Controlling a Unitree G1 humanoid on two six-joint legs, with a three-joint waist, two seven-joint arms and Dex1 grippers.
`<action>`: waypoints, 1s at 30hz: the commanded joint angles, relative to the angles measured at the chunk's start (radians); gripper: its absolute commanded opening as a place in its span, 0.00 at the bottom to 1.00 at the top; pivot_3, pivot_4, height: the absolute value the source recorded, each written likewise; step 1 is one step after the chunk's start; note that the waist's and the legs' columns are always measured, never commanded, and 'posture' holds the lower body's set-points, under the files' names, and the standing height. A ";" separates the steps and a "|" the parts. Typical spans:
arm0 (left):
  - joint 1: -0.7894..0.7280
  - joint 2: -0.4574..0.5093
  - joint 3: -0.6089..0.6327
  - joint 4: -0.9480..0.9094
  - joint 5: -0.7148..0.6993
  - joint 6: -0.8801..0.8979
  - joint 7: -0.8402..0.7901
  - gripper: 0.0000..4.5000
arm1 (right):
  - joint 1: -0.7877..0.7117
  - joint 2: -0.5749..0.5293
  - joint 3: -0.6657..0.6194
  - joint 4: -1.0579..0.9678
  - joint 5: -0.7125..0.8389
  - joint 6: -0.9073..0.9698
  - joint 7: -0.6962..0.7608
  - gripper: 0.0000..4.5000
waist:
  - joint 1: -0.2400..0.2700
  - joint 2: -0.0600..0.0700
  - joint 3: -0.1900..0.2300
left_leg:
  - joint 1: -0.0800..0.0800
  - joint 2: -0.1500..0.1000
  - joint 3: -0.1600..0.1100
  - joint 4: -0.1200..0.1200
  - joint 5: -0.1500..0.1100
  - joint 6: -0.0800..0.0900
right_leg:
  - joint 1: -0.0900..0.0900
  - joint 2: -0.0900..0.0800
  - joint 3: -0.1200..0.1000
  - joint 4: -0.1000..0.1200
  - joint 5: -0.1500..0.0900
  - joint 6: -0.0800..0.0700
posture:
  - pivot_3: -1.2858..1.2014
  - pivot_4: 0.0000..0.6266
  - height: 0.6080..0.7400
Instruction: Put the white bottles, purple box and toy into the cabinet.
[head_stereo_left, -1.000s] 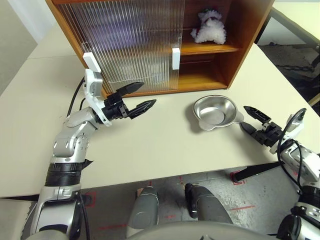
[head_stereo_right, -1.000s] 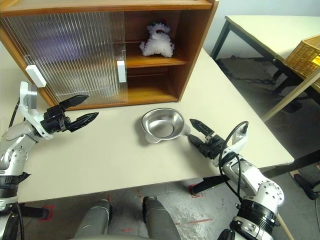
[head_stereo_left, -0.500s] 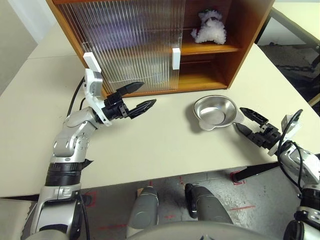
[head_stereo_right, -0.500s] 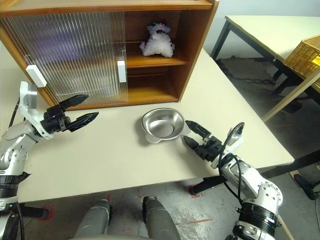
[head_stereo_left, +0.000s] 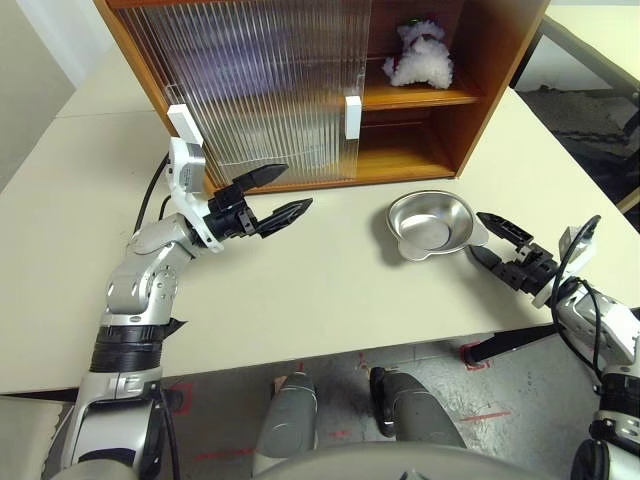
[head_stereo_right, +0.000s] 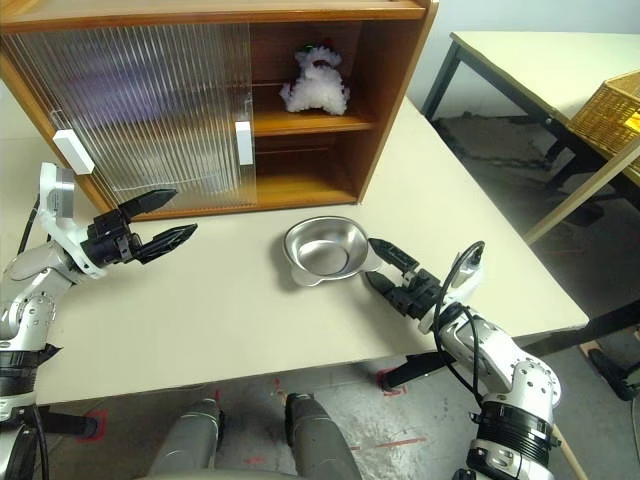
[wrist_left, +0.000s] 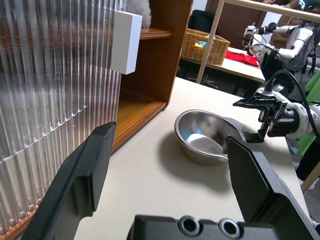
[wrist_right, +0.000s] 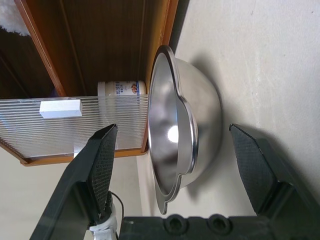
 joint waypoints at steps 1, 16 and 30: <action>0.003 0.006 0.002 0.005 0.011 -0.009 -0.005 1.00 | 0.001 -0.011 0.014 0.016 0.011 -0.002 0.006 0.91 | 0.000 0.000 0.000 | 0.000 0.000 0.000 0.000 0.000 0.000 | 0.000 0.000 0.000 0.000 0.000 0.000 | 0.56 0.21 1.00; -0.005 0.006 0.002 0.040 0.018 -0.035 -0.011 1.00 | -0.008 -0.034 0.008 0.047 -0.001 -0.014 0.013 0.01 | 0.001 0.000 -0.001 | 0.001 0.000 0.000 0.001 0.000 0.000 | 0.002 0.000 0.000 0.000 0.000 0.000 | 0.56 0.21 1.00; -0.023 0.010 -0.003 0.068 0.025 -0.048 -0.028 1.00 | -0.060 0.047 -0.022 -0.013 0.175 -0.092 -0.057 0.01 | 0.001 0.000 -0.001 | 0.001 0.000 0.000 0.001 0.000 0.000 | 0.002 0.000 0.000 0.000 0.000 0.001 | 0.55 0.20 1.00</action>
